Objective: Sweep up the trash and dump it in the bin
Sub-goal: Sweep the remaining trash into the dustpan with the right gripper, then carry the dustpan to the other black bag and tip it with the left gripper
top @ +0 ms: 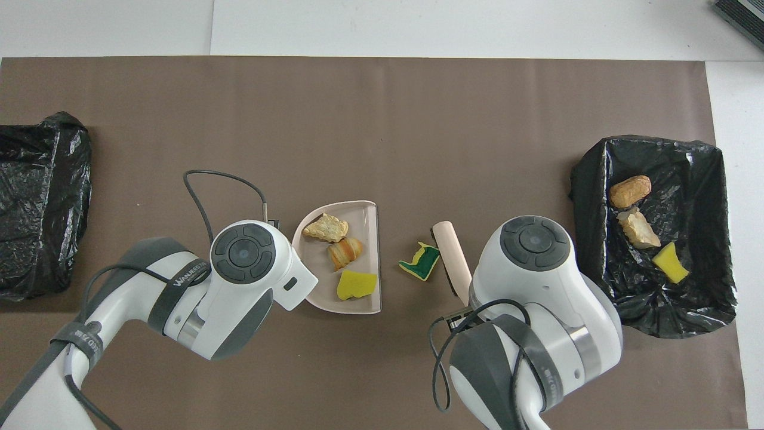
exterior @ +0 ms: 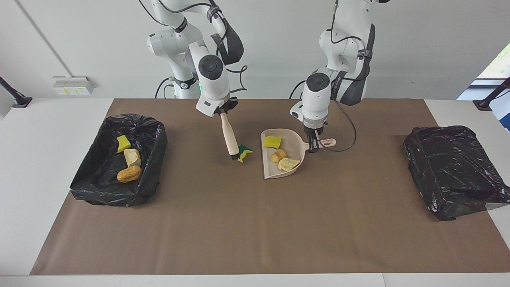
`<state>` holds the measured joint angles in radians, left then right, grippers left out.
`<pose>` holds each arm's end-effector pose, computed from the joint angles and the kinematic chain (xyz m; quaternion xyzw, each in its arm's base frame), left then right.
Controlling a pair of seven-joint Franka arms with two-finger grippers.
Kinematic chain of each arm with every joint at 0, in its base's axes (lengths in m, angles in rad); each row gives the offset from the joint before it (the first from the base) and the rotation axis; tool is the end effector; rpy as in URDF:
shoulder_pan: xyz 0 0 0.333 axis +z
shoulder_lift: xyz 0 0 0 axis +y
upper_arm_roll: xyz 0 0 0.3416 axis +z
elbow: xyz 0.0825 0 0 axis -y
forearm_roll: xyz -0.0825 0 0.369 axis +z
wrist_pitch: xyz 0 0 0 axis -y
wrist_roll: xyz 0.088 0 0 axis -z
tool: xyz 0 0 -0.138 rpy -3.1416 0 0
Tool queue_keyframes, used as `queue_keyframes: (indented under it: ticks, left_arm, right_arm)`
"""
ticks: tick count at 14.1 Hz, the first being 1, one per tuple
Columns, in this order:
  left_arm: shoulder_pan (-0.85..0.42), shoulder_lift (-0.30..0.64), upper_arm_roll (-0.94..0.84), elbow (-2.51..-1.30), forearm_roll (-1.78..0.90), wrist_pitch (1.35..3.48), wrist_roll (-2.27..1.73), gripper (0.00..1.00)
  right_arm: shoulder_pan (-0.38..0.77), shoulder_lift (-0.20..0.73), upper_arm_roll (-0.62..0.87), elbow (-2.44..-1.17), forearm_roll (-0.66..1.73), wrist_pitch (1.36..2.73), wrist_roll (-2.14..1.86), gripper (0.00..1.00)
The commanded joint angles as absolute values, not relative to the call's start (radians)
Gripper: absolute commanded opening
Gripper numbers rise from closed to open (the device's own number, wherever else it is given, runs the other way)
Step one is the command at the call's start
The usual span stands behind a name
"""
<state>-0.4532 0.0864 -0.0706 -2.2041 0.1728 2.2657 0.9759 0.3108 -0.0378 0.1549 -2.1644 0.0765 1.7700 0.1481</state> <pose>0.4621 -0.2568 0.3455 -0.6910 0.7200 0.0258 0.0583 0.4077 0.2153 0.3929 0.9734 0.1410 -0.1790 0.0224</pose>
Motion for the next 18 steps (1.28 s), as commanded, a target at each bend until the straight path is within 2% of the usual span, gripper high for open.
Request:
queue_keyframes:
  ticks: [1, 4, 6, 8, 10, 14, 18]
  left_arm:
    - [-0.454, 0.055, -0.074, -2.244, 0.153, 2.284, 0.994, 0.0]
    - [-0.459, 0.052, -0.072, -2.247, 0.153, 2.284, 0.991, 0.0]
    - [-0.46, 0.051, -0.072, -2.252, 0.153, 2.286, 0.989, 0.0]
    - [-0.46, 0.049, -0.072, -2.255, 0.153, 2.286, 0.989, 0.0]
    - [-0.457, 0.048, -0.072, -2.263, 0.153, 2.286, 0.988, 0.0]
    - [-0.439, 0.044, -0.072, -2.267, 0.153, 2.287, 1.006, 0.0]
    - [-0.408, 0.051, -0.072, -2.26, 0.153, 2.289, 1.055, 0.0]
  right_arm:
    - [0.282, -0.046, 0.161, -2.212, -0.023, 1.804, 0.075, 0.0]
    - [0.271, -0.031, 0.164, -2.252, 0.011, 1.879, 0.096, 0.0]
    - [0.285, -0.018, 0.166, -2.252, 0.121, 1.891, 0.092, 0.0]
    - [0.342, -0.002, 0.164, -2.25, 0.303, 1.951, 0.106, 0.0]
    - [0.412, 0.038, 0.164, -2.234, 0.389, 2.018, 0.199, 0.0]
    - [0.468, 0.049, 0.164, -2.191, 0.556, 2.022, 0.276, 0.0]
    - [0.474, 0.052, 0.164, -2.129, 0.687, 2.031, 0.322, 0.0]
